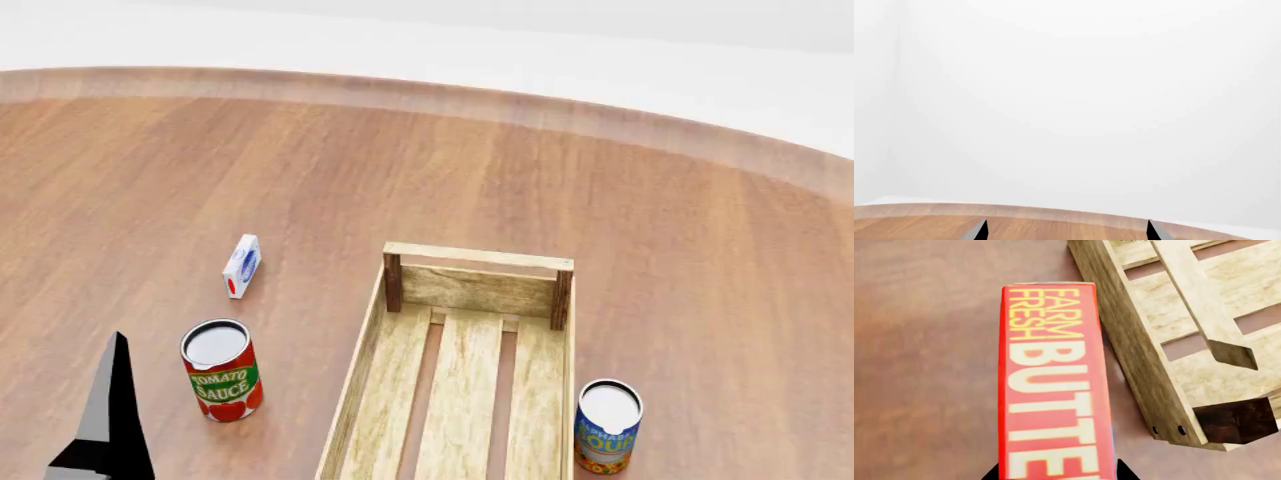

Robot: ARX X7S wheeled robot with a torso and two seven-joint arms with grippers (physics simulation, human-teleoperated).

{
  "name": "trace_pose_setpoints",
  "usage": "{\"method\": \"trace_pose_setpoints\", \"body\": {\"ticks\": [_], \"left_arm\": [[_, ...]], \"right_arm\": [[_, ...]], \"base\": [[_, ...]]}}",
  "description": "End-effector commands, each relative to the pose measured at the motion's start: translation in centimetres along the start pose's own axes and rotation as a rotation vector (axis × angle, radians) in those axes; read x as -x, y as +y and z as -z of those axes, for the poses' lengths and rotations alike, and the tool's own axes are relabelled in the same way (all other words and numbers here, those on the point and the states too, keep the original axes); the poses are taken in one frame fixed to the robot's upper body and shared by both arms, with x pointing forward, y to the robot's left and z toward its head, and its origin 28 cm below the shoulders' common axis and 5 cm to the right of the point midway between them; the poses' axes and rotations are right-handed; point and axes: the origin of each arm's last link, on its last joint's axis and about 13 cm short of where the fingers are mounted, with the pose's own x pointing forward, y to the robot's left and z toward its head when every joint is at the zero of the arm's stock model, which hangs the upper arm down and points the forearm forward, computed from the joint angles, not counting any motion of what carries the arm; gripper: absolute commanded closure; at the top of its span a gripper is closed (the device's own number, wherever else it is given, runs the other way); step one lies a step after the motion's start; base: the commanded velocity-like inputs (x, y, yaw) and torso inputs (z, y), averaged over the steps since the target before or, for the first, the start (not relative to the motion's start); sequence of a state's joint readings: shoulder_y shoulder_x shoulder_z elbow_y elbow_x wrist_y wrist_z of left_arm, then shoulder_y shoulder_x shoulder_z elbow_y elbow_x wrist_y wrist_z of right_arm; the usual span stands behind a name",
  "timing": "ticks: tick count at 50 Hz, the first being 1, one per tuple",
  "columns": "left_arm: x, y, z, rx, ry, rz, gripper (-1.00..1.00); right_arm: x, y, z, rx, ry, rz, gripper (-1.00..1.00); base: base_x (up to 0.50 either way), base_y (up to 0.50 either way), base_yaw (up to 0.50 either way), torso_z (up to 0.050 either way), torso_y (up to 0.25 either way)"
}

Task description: Pick up the butter and put it in the tray.

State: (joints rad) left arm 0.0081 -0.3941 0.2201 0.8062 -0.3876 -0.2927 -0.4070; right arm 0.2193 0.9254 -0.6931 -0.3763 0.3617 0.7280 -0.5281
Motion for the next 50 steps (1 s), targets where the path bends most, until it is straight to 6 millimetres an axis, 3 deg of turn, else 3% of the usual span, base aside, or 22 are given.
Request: {"method": "trace_pose_setpoints", "body": {"ticks": [1,15,31,50], "left_arm": [[0.0,0.0,0.1,0.0,0.005,0.0,-1.0],[-0.1,0.0,0.1,0.012,0.007,-0.002,-1.0],[0.1,0.1,-0.4,0.013,-0.003,-0.003,-1.0],[0.1,0.1,-0.7,0.014,-0.008,-0.002,-1.0]], "right_arm": [[-0.7,0.4,0.7,-0.021,-0.003,-0.016,1.0],[0.3,1.0,-0.3,0.031,-0.004,-0.016,1.0],[2.0,4.3,-0.4,0.061,-0.07,-0.007,1.0],[7.2,8.4,-1.7,0.068,-0.323,0.113,1.0]], "base": [[0.0,0.0,0.0,0.0,0.0],[0.0,0.0,0.0,0.0,0.0],[0.0,0.0,0.0,0.0,0.0],[0.0,0.0,0.0,0.0,0.0]]}}
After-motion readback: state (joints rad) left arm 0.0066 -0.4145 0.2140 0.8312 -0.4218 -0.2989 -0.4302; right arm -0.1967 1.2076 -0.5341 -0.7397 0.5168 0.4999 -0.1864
